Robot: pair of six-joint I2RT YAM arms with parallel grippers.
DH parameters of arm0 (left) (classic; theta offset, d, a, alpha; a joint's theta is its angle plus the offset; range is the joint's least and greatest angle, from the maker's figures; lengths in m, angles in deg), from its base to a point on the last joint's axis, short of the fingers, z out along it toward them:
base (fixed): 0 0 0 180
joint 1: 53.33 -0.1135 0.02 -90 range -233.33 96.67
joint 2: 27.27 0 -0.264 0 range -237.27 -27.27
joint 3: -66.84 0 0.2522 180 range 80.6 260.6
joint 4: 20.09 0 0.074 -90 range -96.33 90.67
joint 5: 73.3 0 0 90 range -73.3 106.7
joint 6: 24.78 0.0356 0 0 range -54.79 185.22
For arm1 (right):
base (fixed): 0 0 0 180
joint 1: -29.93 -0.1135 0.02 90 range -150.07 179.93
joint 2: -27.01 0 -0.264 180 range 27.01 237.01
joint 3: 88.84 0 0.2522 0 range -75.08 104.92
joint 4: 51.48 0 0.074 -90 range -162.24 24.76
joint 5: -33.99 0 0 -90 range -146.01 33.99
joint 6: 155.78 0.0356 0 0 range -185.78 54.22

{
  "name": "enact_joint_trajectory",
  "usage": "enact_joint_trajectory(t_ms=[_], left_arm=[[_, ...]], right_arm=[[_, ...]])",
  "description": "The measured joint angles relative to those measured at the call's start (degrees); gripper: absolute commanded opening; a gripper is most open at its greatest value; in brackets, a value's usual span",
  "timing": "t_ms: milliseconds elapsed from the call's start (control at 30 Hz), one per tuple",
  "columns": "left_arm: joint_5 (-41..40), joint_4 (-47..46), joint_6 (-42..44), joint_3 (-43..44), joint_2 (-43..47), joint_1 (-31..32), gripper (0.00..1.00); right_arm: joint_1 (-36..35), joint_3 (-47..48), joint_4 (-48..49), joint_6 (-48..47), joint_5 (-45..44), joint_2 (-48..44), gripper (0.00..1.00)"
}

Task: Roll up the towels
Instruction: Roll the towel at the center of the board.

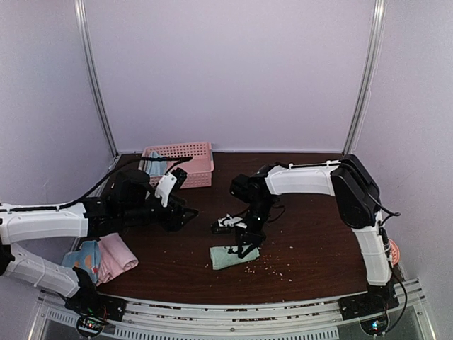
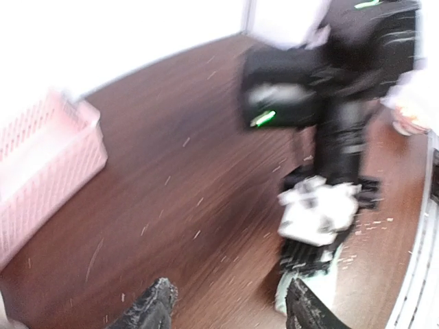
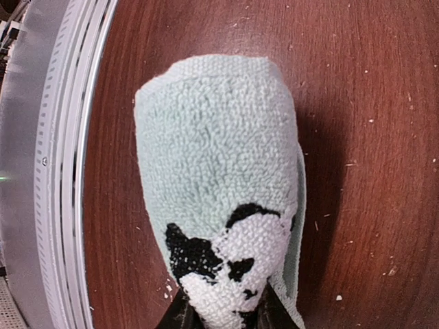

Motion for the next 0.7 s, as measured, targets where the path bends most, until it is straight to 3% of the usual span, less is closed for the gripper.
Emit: enact_joint_trajectory(t_ms=[167,433,700], left_arm=[[1.36,-0.76,7.15,2.84,-1.07,6.08,0.58],[-6.19,7.76,19.58,16.15,-19.76,22.16,0.56],[-13.29,13.64,26.71,20.22,-32.52,28.33,0.57]], right_arm=[[0.42,3.17,-4.52,0.11,3.28,2.69,0.20],[1.57,6.84,-12.02,0.02,9.33,7.23,0.20],[4.17,7.32,-18.47,0.61,15.78,10.86,0.20]])
